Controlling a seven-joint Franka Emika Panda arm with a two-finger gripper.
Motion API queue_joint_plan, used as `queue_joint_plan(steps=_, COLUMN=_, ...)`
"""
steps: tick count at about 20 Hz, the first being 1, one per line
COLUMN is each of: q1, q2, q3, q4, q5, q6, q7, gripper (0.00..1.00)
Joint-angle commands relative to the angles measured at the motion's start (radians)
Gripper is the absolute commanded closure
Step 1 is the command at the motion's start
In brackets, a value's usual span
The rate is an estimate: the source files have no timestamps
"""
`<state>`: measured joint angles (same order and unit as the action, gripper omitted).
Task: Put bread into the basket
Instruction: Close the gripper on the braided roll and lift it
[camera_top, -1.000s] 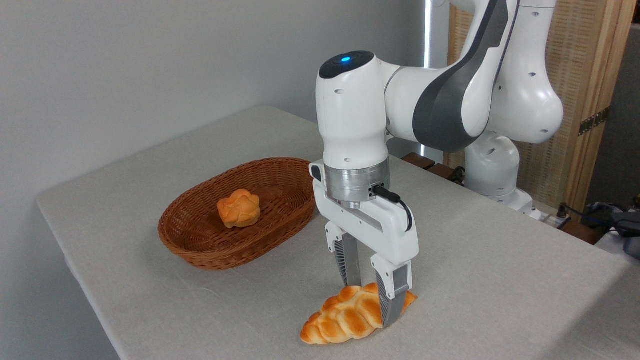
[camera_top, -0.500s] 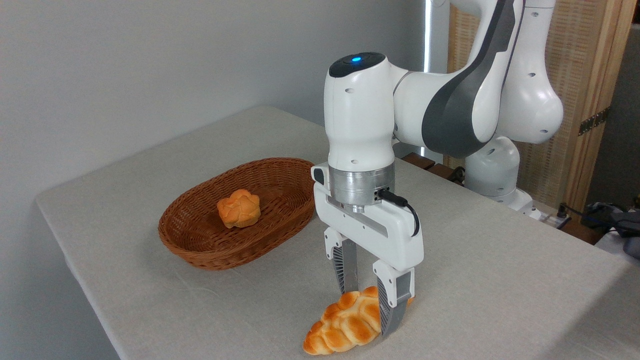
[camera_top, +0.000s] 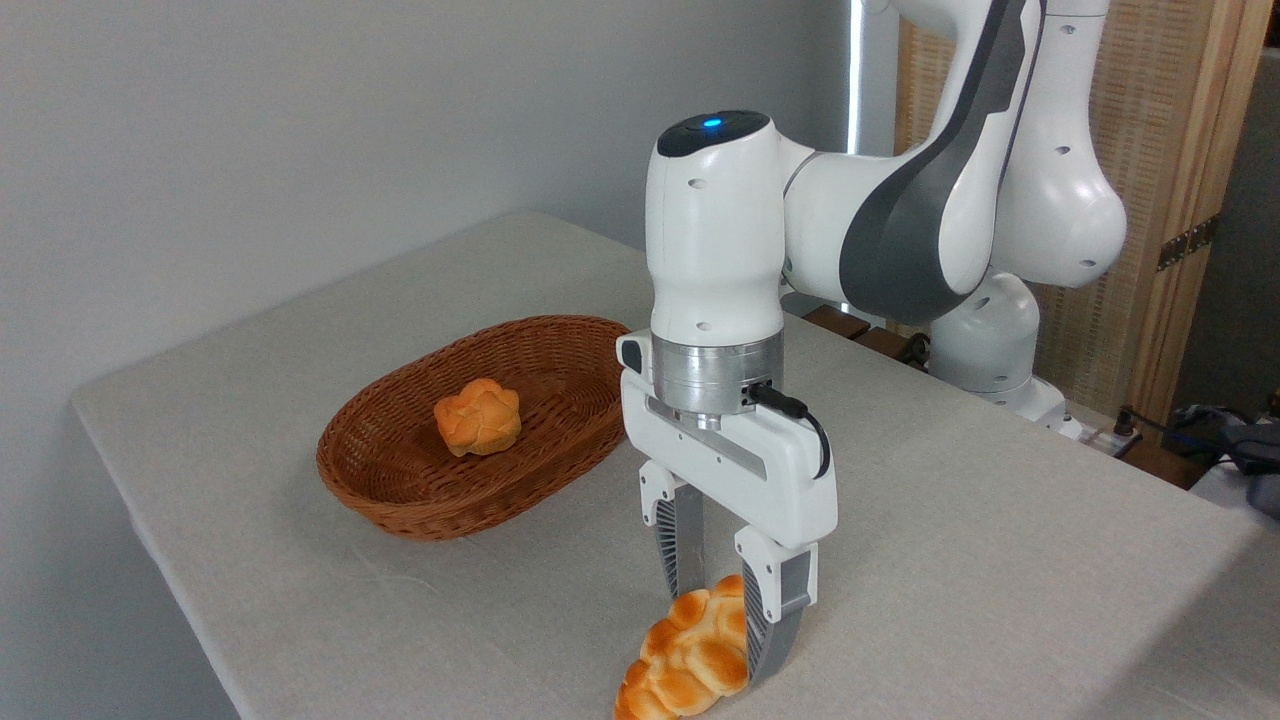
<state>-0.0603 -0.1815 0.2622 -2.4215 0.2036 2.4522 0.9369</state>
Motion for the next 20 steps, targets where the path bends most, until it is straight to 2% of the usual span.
queue_joint_plan(steps=1, q1=-0.013, q2=0.013, q3=0.02, q4=0.001, q5=0.017, q6=0.041, q7=0.003, gripper=0.03)
queue_joint_plan(steps=4, q1=-0.013, q2=0.014, q3=0.02, q4=0.001, q5=0.016, q6=0.051, q7=0.003, gripper=0.06)
queue_joint_plan(steps=6, q1=-0.013, q2=0.014, q3=0.02, q4=0.002, q5=0.016, q6=0.051, q7=0.003, gripper=0.15)
queue_joint_plan(steps=7, q1=-0.013, q2=0.014, q3=0.02, q4=0.002, q5=0.017, q6=0.053, q7=0.005, gripper=0.25)
queue_joint_plan(steps=9, q1=-0.013, q2=0.014, q3=0.02, q4=0.002, q5=0.023, q6=0.057, q7=0.008, gripper=0.52)
queue_joint_plan(steps=20, q1=-0.024, q2=0.017, q3=0.02, q4=0.001, q5=0.025, q6=0.057, q7=0.008, gripper=0.55)
